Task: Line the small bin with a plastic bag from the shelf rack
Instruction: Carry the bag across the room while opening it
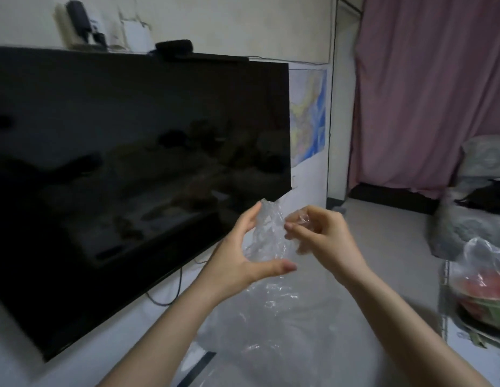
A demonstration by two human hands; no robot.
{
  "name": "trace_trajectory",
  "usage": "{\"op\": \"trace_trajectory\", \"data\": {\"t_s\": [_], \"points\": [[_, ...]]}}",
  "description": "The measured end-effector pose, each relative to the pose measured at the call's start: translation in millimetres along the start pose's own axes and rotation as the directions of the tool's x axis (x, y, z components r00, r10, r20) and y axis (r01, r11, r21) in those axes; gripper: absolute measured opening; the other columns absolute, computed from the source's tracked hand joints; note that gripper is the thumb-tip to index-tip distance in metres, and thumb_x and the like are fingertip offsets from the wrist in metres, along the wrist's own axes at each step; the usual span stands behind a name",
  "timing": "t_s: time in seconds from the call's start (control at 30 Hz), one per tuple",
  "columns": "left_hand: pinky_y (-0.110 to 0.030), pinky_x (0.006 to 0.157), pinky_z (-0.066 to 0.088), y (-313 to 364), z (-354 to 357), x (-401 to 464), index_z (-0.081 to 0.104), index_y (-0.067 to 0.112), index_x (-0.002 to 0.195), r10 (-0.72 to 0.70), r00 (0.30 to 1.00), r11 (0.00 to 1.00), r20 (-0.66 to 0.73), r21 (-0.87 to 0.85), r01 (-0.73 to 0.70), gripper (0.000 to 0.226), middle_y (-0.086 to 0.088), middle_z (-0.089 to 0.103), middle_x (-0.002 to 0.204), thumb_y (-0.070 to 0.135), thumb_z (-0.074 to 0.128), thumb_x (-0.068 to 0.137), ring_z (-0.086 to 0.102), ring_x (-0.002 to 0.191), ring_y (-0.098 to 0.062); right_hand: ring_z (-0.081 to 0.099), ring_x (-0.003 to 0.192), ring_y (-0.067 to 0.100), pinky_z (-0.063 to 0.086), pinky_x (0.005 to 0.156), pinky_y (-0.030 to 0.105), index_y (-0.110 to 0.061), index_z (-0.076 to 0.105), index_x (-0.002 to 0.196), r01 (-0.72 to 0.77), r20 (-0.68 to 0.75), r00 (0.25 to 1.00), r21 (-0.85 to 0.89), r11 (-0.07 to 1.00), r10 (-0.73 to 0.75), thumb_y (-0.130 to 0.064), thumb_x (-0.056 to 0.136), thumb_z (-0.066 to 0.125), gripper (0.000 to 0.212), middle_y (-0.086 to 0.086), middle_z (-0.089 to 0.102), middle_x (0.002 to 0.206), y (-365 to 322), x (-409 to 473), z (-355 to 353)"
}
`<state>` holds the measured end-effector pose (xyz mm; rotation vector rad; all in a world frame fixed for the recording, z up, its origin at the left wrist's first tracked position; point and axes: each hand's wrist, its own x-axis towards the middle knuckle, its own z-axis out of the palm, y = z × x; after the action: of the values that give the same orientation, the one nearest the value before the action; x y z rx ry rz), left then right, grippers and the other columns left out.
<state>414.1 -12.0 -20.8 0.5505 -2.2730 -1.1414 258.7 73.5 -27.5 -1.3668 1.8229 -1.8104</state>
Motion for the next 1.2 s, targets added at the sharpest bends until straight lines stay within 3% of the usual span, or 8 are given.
{"op": "trace_trajectory", "data": {"t_s": [0.13, 0.33, 0.53, 0.7, 0.77, 1.0, 1.1, 1.2], "points": [[-0.03, 0.097, 0.038, -20, 16, 97, 0.015, 0.055, 0.135, -0.034, 0.999, 0.999, -0.001, 0.014, 0.034, 0.118, 0.01, 0.044, 0.142, 0.068, 0.079, 0.037, 0.038, 0.13, -0.01, 0.071, 0.073, 0.019, 0.06, 0.07, 0.043, -0.011, 0.07, 0.088, 0.007, 0.041, 0.999, 0.023, 1.0, -0.008, -0.022, 0.079, 0.07, 0.014, 0.007, 0.074, 0.079, 23, 74, -9], [-0.039, 0.086, 0.056, -52, 36, 226, 0.048, 0.042, 0.119, -0.048, 0.995, 0.98, -0.093, -0.198, 0.029, 0.083, 0.003, 0.07, 0.106, 0.052, 0.084, 0.045, 0.065, 0.1, -0.013, 0.068, 0.083, 0.029, 0.053, 0.078, 0.052, -0.021, 0.072, 0.088, 0.021, 0.144, 0.989, -0.016, 1.0, -0.018, -0.044, 0.084, 0.06, 0.027, 0.011, 0.074, 0.085, 58, 177, -32], [-0.014, 0.067, 0.048, -92, 58, 354, 0.057, 0.029, 0.113, -0.019, 0.993, 0.963, -0.114, -0.269, -0.013, 0.071, 0.001, 0.066, 0.101, 0.042, 0.085, 0.05, 0.062, 0.089, -0.009, 0.06, 0.081, 0.005, 0.047, 0.068, 0.017, -0.035, 0.065, 0.102, -0.038, -0.086, 0.996, -0.016, 0.999, 0.036, -0.047, 0.078, 0.059, 0.028, -0.007, 0.07, 0.097, 129, 254, -86], [-0.031, 0.073, 0.054, -127, 66, 475, 0.059, 0.024, 0.111, -0.083, 0.992, 0.87, -0.093, -0.492, 0.026, 0.076, -0.009, 0.071, 0.1, 0.041, 0.084, 0.042, 0.069, 0.089, -0.021, 0.039, 0.125, 0.009, 0.037, 0.091, 0.014, -0.036, 0.022, 0.141, -0.288, 0.05, 0.95, -0.246, 0.925, 0.309, -0.072, 0.037, 0.074, 0.122, -0.008, 0.037, 0.14, 205, 296, -139], [-0.033, 0.074, 0.053, -135, 72, 526, 0.057, 0.02, 0.116, -0.099, 0.993, 0.828, -0.056, -0.558, 0.051, 0.084, -0.013, 0.069, 0.106, 0.042, 0.084, 0.038, 0.068, 0.093, -0.026, 0.025, 0.134, 0.008, 0.031, 0.092, 0.006, -0.034, 0.008, 0.144, -0.347, 0.084, 0.919, -0.287, 0.893, 0.384, -0.078, 0.029, 0.071, 0.138, -0.008, 0.025, 0.143, 233, 309, -154], [-0.02, 0.054, 0.054, -151, 134, 676, 0.063, 0.012, 0.1, -0.135, 0.991, 0.668, -0.007, -0.739, 0.086, 0.03, -0.005, 0.068, 0.085, 0.002, 0.072, 0.072, 0.069, 0.064, -0.01, 0.009, 0.135, 0.002, 0.017, 0.108, 0.024, -0.039, -0.006, 0.142, -0.518, -0.035, 0.847, -0.272, 0.811, 0.53, -0.042, 0.052, 0.087, 0.13, -0.015, 0.008, 0.146, 331, 360, -199], [-0.022, 0.056, 0.056, -158, 165, 725, 0.058, 0.019, 0.093, -0.157, 0.988, 0.609, 0.011, -0.786, 0.105, 0.027, -0.002, 0.068, 0.078, 0.002, 0.07, 0.076, 0.067, 0.059, -0.008, 0.049, 0.115, 0.002, 0.045, 0.091, 0.017, -0.041, 0.011, 0.139, -0.521, -0.126, 0.853, -0.132, 0.843, 0.507, -0.029, 0.054, 0.089, 0.116, -0.018, 0.036, 0.133, 364, 387, -218], [-0.021, 0.054, 0.055, -166, 208, 780, 0.056, 0.021, 0.091, -0.149, 0.988, 0.609, 0.028, -0.785, 0.114, 0.029, 0.003, 0.072, 0.069, 0.004, 0.072, 0.075, 0.068, 0.059, -0.009, 0.068, 0.079, 0.01, 0.057, 0.068, 0.023, -0.034, 0.046, 0.116, -0.42, -0.35, 0.859, -0.066, 0.905, 0.373, -0.015, 0.06, 0.086, 0.071, -0.002, 0.055, 0.11, 404, 427, -252]]}}
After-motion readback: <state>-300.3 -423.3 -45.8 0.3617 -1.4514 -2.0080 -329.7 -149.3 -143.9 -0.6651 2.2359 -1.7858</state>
